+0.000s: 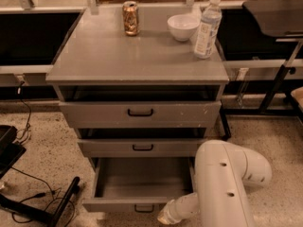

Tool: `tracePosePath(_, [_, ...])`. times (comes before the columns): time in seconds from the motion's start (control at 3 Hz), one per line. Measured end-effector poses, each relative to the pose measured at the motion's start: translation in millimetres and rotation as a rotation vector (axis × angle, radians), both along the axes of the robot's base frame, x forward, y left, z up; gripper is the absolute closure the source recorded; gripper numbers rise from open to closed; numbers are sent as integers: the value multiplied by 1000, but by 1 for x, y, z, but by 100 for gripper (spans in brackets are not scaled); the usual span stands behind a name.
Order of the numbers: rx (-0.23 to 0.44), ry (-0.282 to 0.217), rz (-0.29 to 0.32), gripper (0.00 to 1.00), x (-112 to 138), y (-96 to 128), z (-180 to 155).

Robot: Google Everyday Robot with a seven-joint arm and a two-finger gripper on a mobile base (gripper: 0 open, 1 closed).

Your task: Close bottom drawer

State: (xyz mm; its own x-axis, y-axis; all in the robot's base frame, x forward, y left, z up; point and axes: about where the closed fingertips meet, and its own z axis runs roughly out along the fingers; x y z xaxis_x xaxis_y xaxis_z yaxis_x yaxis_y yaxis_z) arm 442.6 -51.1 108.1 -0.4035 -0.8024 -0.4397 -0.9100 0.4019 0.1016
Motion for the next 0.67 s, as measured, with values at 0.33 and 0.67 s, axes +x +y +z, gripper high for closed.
tracePosePath(0.33, [0,0,0,100,-1,0,0])
tracePosePath(0.67, [6,-69,24,100,34,19,19])
